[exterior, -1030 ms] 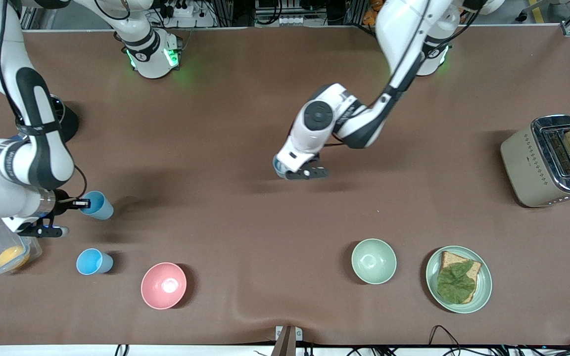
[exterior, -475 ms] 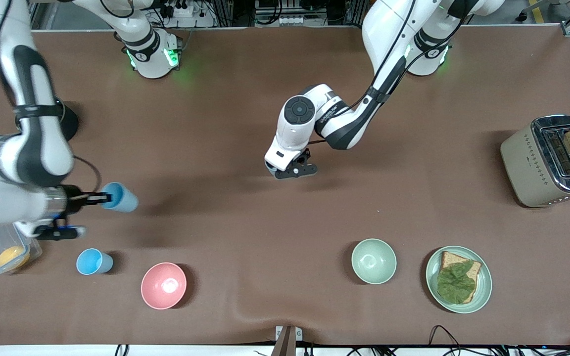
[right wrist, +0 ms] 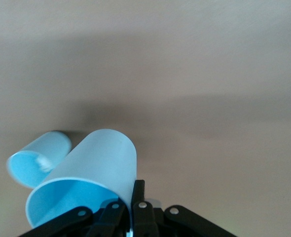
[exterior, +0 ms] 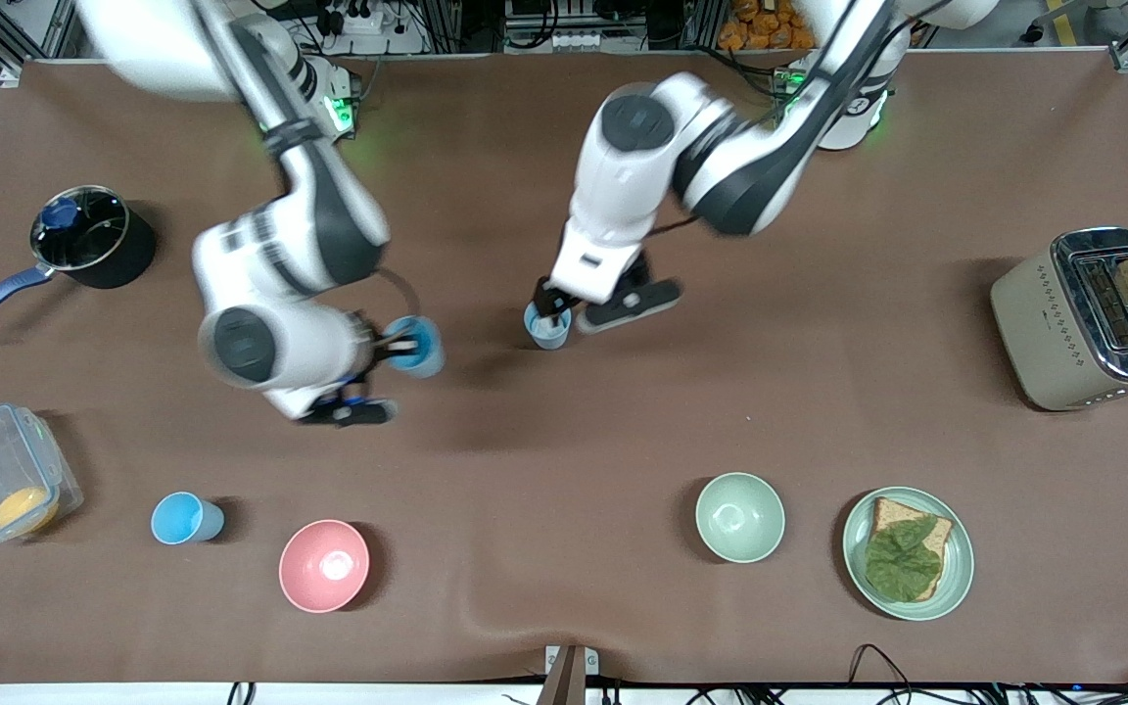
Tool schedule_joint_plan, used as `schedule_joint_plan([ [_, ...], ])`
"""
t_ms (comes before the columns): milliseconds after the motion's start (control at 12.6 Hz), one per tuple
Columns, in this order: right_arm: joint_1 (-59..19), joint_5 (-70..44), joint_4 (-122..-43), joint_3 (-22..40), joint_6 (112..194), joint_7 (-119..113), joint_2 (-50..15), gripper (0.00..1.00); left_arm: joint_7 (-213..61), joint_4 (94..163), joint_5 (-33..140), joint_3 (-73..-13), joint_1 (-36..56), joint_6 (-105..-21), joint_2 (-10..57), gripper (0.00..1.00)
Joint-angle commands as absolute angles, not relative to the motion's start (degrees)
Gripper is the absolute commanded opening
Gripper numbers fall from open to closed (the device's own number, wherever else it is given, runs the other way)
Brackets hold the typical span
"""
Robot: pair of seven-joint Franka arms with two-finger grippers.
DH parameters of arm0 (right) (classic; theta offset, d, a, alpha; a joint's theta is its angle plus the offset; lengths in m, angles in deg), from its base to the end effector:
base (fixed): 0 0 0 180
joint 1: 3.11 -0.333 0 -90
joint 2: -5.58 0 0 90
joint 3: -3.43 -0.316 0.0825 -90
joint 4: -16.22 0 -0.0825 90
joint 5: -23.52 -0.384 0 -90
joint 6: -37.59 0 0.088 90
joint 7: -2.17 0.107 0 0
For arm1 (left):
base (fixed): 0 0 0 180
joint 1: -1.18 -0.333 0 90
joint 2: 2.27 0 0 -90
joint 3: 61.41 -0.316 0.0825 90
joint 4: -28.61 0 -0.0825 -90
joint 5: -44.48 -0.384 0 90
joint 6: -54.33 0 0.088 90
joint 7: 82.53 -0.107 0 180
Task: Stack blue cups with both arms
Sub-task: 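Set the cup down with the left gripper while the right gripper approaches, then lower the right gripper's cup into the standing cup and open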
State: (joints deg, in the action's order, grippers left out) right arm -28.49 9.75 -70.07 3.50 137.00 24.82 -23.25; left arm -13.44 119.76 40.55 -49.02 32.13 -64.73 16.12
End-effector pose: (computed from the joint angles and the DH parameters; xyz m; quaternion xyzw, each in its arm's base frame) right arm 0.5911 0.3037 0.3573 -0.9841 0.0127 0.1704 0.0492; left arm 0.5016 -0.4459 0.4694 0.9724 0.2164 0.0467 0.0733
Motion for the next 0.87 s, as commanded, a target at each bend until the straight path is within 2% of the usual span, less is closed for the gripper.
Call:
schedule_joint_plan([
  [0, -32.1, 5.9, -71.9, 4.5, 140.1, 26.9, -22.7, 0.00, -17.8, 122.3, 39.7, -48.6, 24.1, -56.4, 6.3, 1.00],
  [158, -37.2, 5.9, -73.4, 4.5, 145.9, 31.4, -23.5, 0.00, -29.7, 122.3, 39.4, -48.6, 17.1, -50.3, 1.4, 1.00],
  [317, -39.7, 5.9, -73.4, 4.5, 148.3, 35.3, -24.8, 0.00, -45.5, 122.3, 39.5, -48.6, 9.8, -45.7, -1.0, 1.00],
  [475, -41.5, 5.9, -73.4, 4.4, 148.7, 38.8, -25.9, 0.00, -55.8, 122.4, 39.6, -48.6, 4.0, -44.2, -1.9, 1.00],
  [792, -43.3, 5.4, -74.1, 4.4, 148.5, 43.2, -26.8, 0.00, -65.8, 123.1, 40.3, -48.7, -0.3, -43.5, -1.7, 1.00],
])
